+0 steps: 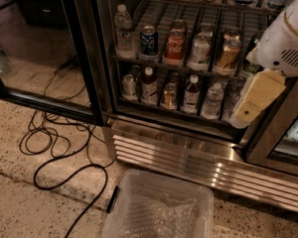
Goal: Pick coke can from top shelf of fridge
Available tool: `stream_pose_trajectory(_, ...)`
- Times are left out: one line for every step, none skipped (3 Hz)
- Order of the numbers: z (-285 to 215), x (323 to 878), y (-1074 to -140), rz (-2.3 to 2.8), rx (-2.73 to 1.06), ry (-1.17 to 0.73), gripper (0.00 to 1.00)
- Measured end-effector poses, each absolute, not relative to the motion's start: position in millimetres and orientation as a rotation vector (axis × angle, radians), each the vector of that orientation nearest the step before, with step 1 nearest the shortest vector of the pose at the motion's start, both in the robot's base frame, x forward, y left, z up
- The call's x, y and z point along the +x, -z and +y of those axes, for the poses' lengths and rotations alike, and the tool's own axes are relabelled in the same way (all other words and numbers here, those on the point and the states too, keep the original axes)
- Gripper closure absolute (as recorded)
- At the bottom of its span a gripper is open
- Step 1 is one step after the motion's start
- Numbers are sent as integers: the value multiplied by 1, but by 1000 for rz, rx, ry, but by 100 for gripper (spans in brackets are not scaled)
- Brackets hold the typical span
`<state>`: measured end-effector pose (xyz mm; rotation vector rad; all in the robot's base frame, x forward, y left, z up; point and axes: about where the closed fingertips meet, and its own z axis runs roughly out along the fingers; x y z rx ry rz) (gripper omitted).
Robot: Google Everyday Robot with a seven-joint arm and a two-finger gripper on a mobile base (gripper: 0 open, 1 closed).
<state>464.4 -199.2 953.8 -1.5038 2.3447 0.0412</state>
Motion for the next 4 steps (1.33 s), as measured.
stream_pose_trajectory(-198, 467, -950, 2373, -1481, -134, 0)
stream_pose_trajectory(-197, 467, -950, 2372, -1483, -138, 0)
stream_pose_trajectory(-171, 480, -944, 2326, -1450, -134, 0)
stream_pose_trajectory(-133, 516, -932, 2313, -1313, -150, 0)
